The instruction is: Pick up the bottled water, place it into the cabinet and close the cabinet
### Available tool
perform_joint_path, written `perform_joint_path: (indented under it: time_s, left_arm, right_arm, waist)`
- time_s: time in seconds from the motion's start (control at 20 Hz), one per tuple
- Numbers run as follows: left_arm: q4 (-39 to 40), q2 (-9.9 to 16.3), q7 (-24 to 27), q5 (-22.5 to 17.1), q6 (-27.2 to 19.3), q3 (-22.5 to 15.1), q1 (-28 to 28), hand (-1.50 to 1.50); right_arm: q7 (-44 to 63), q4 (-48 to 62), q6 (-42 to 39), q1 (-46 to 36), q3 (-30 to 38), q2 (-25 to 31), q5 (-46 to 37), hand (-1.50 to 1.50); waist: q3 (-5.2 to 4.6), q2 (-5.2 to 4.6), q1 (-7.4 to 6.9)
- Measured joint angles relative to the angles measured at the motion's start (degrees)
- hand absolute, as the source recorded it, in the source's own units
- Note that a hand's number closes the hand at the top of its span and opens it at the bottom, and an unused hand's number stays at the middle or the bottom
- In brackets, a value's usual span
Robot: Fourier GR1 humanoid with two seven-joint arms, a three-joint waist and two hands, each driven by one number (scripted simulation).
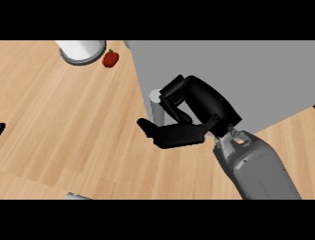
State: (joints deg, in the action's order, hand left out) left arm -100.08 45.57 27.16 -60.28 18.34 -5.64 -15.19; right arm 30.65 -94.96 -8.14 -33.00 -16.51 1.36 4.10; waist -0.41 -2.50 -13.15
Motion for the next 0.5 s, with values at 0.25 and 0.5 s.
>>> perform_joint_path:
  time_s: [0.25, 0.5]
  left_arm:
    - [0.37, -0.31, 0.33, -0.39, 0.72, 0.40, -0.61, -1.50]
    - [0.89, -0.53, 0.72, -0.40, 1.44, 0.76, -1.16, -1.50]
  right_arm:
    - [1.76, 6.36, 6.82, -4.95, 0.66, -1.21, 1.01, -1.50]
    - [2.81, 9.12, 11.87, -7.12, -0.42, -1.39, 3.73, -1.50]
  waist:
    - [0.53, 0.80, 1.26]
    - [0.49, 1.34, 2.02]
